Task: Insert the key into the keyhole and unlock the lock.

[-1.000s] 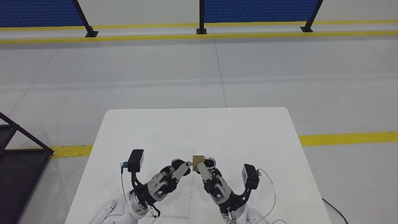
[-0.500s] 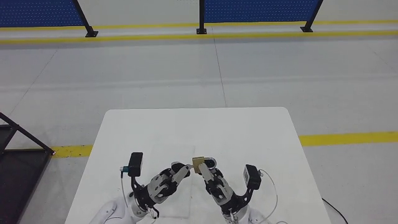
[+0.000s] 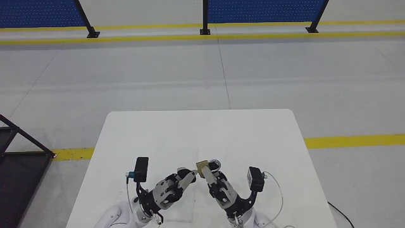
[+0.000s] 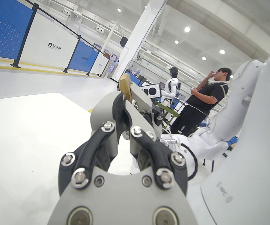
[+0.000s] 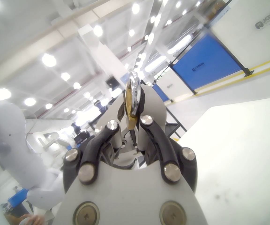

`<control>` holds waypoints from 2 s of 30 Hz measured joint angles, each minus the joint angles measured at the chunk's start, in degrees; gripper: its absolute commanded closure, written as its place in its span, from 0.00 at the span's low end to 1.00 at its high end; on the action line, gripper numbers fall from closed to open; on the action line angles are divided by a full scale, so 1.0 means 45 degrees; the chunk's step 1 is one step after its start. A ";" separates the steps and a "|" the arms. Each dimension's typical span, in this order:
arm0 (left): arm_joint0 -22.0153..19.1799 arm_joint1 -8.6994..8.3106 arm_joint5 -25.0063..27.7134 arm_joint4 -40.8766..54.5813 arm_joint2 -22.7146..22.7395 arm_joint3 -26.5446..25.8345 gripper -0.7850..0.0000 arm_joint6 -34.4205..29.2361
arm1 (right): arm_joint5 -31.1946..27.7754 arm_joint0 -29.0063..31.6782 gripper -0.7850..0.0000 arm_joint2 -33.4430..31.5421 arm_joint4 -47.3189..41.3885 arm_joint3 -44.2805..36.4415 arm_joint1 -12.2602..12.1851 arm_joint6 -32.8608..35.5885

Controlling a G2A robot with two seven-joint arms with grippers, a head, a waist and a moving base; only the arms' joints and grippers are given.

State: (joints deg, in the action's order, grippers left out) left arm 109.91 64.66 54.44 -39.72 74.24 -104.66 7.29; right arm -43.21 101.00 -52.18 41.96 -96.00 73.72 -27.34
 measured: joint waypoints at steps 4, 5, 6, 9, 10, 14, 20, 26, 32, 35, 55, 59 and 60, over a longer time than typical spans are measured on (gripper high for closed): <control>0.0114 0.0040 -0.0274 -0.0857 0.0088 -0.0136 1.00 0.0633 | 0.0087 0.0051 1.00 -0.0048 -0.0029 -0.0045 -0.0017 0.0113; 0.0146 0.0059 -0.0391 -0.1187 0.0091 -0.0164 1.00 0.0880 | 0.0132 0.0072 1.00 -0.0062 -0.0044 -0.0065 -0.0021 0.0148; 0.0166 0.0073 -0.0469 -0.1440 0.0080 -0.0171 1.00 0.1069 | 0.0162 0.0088 1.00 -0.0071 -0.0058 -0.0082 -0.0024 0.0172; 0.0194 0.0117 -0.0713 -0.2247 -0.0007 -0.0133 1.00 0.1644 | 0.0267 0.0132 1.00 -0.0099 -0.0091 -0.0132 -0.0035 0.0264; 0.0189 0.0129 -0.0794 -0.2475 -0.0030 -0.0123 1.00 0.1810 | 0.0300 0.0145 1.00 -0.0107 -0.0102 -0.0146 -0.0038 0.0293; 0.0161 0.0176 -0.1153 -0.3489 -0.0146 -0.0072 1.00 0.2589 | 0.0457 0.0194 1.00 -0.0124 -0.0159 -0.0207 -0.0048 0.0425; 0.0166 0.0226 -0.1992 -0.5150 -0.0279 -0.0017 1.00 0.3805 | 0.0627 0.0221 1.00 -0.0113 -0.0235 -0.0261 -0.0052 0.0557; 0.0162 0.0247 -0.2542 -0.6346 -0.0497 0.0141 1.00 0.4946 | 0.0766 0.0240 1.00 -0.0099 -0.0291 -0.0307 -0.0049 0.0603; 0.0079 0.0245 -0.2902 -0.6956 -0.0651 0.0265 1.00 0.5634 | 0.0851 0.0237 1.00 -0.0085 -0.0323 -0.0316 -0.0042 0.0579; 0.0055 0.0238 -0.2997 -0.7053 -0.0719 0.0345 1.00 0.5781 | 0.0881 0.0231 1.00 -0.0081 -0.0317 -0.0319 -0.0041 0.0579; -0.0056 -0.0064 -0.0272 -0.1461 -0.0655 0.0755 0.78 0.2378 | 0.0646 0.0297 1.00 -0.0170 -0.0172 -0.0354 -0.0072 0.0424; -0.0201 -0.0182 0.0049 0.0323 -0.0721 0.0791 0.79 0.0982 | 0.0658 0.0300 1.00 -0.0179 -0.0131 -0.0355 -0.0076 0.0423; -0.0228 -0.0208 0.0071 0.0663 -0.0738 0.0788 0.78 0.0693 | 0.0660 0.0301 1.00 -0.0179 -0.0129 -0.0356 -0.0077 0.0424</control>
State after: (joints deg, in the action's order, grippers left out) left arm 108.88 63.73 54.76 -36.74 70.91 -101.11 10.41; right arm -40.24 102.35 -52.98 41.38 -97.60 73.38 -25.43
